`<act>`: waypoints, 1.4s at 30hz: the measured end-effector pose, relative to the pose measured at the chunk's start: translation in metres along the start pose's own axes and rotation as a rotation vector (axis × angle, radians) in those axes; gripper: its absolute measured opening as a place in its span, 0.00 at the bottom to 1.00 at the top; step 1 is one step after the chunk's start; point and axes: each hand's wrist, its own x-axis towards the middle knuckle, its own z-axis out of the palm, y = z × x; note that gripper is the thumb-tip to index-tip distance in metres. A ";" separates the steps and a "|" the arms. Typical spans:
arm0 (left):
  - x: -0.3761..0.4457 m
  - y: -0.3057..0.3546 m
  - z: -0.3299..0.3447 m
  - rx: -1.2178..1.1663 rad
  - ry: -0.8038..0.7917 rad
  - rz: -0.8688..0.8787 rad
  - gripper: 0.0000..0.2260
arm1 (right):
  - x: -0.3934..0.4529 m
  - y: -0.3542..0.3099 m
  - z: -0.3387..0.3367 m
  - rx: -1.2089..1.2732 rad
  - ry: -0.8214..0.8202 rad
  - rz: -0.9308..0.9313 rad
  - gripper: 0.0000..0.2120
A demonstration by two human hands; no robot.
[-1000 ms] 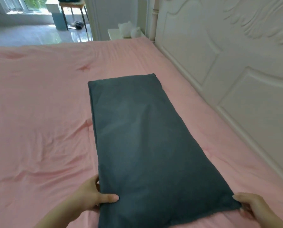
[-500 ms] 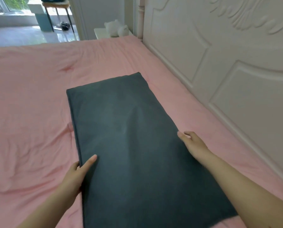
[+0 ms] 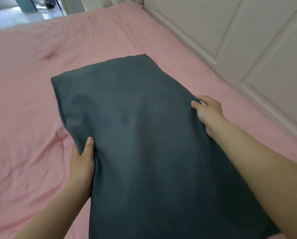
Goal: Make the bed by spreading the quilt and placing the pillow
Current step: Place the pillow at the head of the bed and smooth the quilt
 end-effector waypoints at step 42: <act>0.031 -0.033 0.110 -0.057 -0.261 -0.340 0.07 | -0.043 0.018 0.001 -1.270 -0.007 -0.409 0.44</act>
